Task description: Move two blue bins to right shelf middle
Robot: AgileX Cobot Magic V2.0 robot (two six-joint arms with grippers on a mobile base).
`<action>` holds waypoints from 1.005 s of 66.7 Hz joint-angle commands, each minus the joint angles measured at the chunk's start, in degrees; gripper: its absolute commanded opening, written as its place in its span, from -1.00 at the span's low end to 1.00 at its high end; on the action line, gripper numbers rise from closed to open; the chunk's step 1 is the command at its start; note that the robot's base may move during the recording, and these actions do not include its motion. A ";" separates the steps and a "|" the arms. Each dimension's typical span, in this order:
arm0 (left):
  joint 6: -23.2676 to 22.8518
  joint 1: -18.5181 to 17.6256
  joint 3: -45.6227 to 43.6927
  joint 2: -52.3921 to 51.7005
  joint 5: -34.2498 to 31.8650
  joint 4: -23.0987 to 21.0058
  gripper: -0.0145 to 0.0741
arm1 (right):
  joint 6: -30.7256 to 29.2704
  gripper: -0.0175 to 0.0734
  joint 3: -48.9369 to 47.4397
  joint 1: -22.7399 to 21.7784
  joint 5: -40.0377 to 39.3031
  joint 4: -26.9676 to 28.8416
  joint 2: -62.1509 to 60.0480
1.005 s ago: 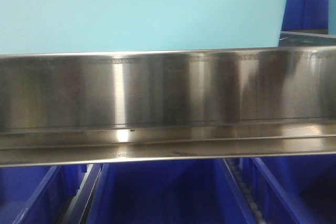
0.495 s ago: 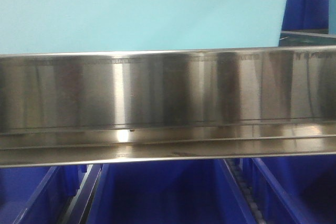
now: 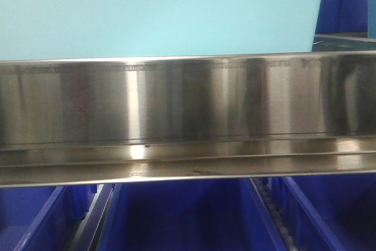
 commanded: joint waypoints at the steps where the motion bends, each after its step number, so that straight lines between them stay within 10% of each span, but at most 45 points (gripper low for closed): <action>1: -2.34 -3.66 -5.09 2.95 3.62 1.17 -0.92 | 3.36 -0.92 -5.75 3.23 7.33 -3.94 3.71; 23: -2.43 -8.34 -11.42 9.78 10.32 0.98 -0.91 | 3.36 -0.92 -19.41 5.51 17.89 -3.16 16.87; 32: -3.99 -7.24 -11.30 10.48 10.96 1.10 -0.57 | 3.36 -0.92 -20.07 5.51 17.24 -0.58 18.84; 41: -6.00 -6.89 -11.30 10.69 10.96 1.10 -0.03 | 3.26 -0.43 -20.07 5.51 15.72 1.47 20.49; 49: -6.52 -6.71 -11.30 11.59 13.12 0.73 0.07 | 3.26 0.04 -20.07 5.51 16.04 2.58 21.93; 67: -3.20 -3.65 -11.20 17.62 17.73 -7.90 0.04 | 2.10 -0.09 -20.07 5.51 17.07 5.74 25.97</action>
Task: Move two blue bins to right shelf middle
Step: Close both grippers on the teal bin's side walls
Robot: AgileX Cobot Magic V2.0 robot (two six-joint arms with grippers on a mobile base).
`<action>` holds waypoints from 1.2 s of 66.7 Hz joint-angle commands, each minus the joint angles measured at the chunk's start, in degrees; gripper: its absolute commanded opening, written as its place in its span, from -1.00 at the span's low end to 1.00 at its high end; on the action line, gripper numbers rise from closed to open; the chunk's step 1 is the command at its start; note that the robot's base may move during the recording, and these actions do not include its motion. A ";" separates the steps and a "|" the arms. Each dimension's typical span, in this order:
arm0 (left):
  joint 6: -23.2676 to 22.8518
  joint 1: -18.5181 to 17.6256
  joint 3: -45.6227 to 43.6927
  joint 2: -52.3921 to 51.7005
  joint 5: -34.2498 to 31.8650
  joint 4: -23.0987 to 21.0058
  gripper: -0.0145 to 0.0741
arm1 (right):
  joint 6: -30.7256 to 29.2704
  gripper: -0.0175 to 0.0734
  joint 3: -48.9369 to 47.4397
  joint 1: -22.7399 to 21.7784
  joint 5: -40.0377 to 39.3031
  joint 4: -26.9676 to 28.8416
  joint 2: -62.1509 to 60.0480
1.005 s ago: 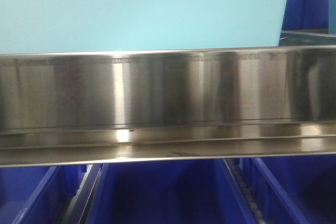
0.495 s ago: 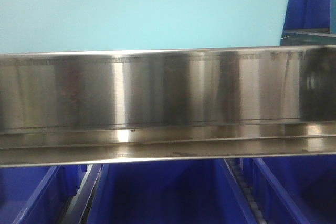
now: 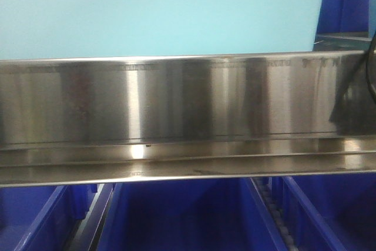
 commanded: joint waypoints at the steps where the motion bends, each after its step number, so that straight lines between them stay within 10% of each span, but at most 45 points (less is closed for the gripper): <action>1: 1.57 1.15 -0.28 1.69 0.60 -3.46 0.04 | -0.97 -0.11 -0.54 0.01 0.31 0.03 1.39; 23: 2.79 1.45 -0.28 6.47 0.33 -7.20 0.01 | -1.56 -0.19 -0.54 0.01 0.58 0.16 2.87; 36: 2.79 1.45 -0.50 6.47 -0.76 -7.29 -0.51 | -1.56 -0.98 -0.54 0.01 0.38 0.06 2.87; 44: 2.89 1.45 -0.50 6.47 -0.76 -7.18 -0.92 | -1.56 -0.97 -0.54 0.01 0.12 -0.25 2.87; 80: 1.00 -4.01 -12.86 -2.17 1.10 5.06 -0.92 | 1.90 -0.95 -0.80 3.29 -5.65 -10.92 -8.89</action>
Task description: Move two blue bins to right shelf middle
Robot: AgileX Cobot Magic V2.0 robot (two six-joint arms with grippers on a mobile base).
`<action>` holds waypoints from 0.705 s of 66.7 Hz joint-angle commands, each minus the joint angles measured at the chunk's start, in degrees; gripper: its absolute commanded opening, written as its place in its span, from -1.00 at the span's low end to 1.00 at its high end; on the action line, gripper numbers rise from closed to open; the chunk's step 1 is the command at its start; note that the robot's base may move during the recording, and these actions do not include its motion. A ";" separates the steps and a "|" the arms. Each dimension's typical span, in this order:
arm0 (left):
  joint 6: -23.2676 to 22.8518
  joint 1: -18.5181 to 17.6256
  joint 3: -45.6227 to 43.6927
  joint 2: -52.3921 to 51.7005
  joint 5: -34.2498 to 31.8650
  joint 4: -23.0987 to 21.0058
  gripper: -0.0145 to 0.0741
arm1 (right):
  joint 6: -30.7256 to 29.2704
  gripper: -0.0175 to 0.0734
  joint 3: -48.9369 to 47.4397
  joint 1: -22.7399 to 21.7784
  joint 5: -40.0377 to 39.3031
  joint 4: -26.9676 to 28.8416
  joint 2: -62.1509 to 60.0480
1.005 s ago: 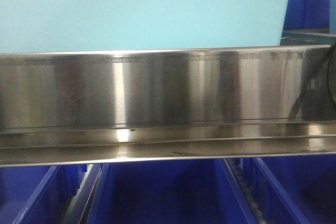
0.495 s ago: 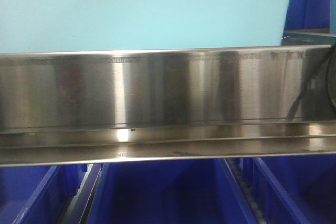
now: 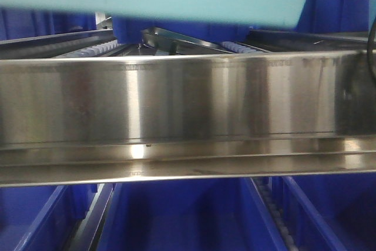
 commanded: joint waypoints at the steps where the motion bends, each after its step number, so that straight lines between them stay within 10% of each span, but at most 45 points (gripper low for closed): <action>1: -0.43 -0.85 -3.23 -2.19 -1.38 -0.06 -0.92 | 0.14 -0.95 -1.10 0.41 -2.32 -3.67 -3.44; 47: -0.43 -0.85 -7.24 -2.87 -3.11 4.18 -0.92 | 0.14 -0.95 -9.42 0.41 -1.25 -4.80 -5.02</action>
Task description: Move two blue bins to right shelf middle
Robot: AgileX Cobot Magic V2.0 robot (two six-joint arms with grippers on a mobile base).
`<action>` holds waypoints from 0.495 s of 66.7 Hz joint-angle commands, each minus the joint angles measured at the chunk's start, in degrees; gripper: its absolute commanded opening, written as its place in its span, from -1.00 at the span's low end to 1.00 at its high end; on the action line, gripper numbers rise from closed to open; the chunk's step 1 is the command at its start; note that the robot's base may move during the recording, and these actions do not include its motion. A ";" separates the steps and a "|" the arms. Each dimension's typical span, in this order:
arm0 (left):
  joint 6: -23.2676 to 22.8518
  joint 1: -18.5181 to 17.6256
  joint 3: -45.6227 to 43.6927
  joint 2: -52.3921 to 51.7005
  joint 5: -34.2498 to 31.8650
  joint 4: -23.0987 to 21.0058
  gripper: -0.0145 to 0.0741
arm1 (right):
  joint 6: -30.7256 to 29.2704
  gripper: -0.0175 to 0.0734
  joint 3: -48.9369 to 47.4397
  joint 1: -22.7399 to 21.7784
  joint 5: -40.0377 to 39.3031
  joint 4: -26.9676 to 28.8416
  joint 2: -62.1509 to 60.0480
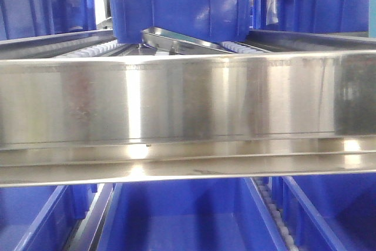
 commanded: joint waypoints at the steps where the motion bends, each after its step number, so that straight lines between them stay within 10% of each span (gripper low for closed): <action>1: 0.05 -0.13 -0.56 -0.80 -1.12 2.19 -0.92 | -0.39 -0.95 -0.56 -0.16 -0.84 -2.04 -0.59; 33: 0.05 -0.13 -0.56 -0.80 -1.24 3.87 -0.92 | -0.39 -0.95 -0.56 -0.16 -5.06 -2.04 -0.59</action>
